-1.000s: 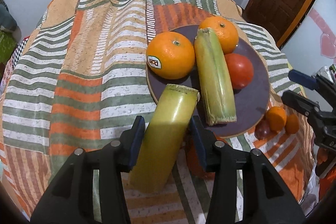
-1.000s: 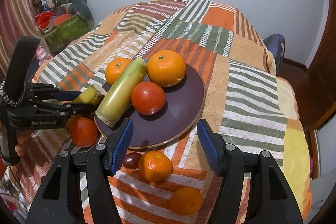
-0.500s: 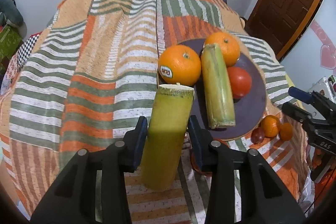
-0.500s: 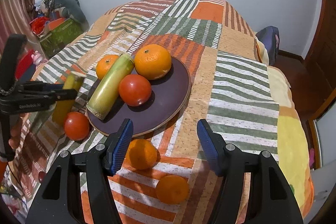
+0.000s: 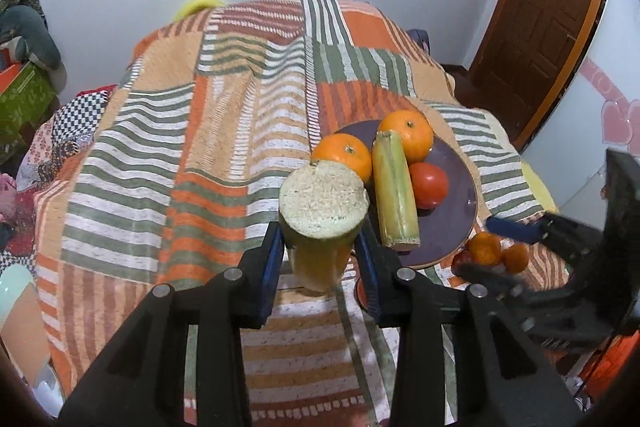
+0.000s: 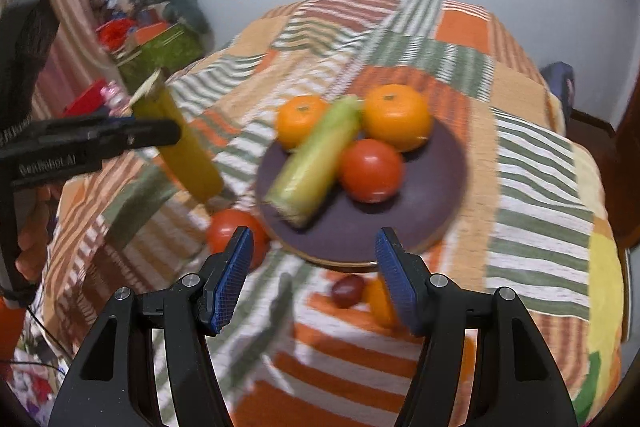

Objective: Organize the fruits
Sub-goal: 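Grasp a second red tomato with the right tool while the left tool holds the yellow cylinder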

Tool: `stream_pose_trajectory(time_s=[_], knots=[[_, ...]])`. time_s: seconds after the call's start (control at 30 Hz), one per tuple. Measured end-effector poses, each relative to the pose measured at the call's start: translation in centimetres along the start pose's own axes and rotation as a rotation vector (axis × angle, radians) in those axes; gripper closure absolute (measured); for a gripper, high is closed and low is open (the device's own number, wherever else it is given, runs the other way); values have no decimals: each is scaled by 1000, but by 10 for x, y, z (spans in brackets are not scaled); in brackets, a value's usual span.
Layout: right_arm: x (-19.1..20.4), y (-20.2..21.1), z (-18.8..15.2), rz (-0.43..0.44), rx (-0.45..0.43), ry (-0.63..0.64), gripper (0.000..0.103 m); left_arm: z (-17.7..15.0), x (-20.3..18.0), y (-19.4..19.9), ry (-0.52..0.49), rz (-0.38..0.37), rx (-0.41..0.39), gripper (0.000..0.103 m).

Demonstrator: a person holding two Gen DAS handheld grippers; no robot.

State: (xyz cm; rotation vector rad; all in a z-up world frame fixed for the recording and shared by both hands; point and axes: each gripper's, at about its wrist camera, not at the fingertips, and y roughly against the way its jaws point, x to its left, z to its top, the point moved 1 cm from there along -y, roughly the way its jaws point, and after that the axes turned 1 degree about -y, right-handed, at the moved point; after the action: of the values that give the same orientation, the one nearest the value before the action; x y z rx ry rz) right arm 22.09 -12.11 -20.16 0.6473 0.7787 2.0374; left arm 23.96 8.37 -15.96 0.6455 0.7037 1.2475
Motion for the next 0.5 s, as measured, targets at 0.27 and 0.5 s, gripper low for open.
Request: stream_pose_trajectory(time_s=[0.27,0.5], knots=[[37,-28,-1,15,46,60,43,-22,20,32,25,15,-17,67],[41,-48,-2,33,110,4,46,-48,39,41,49,21,15,67]])
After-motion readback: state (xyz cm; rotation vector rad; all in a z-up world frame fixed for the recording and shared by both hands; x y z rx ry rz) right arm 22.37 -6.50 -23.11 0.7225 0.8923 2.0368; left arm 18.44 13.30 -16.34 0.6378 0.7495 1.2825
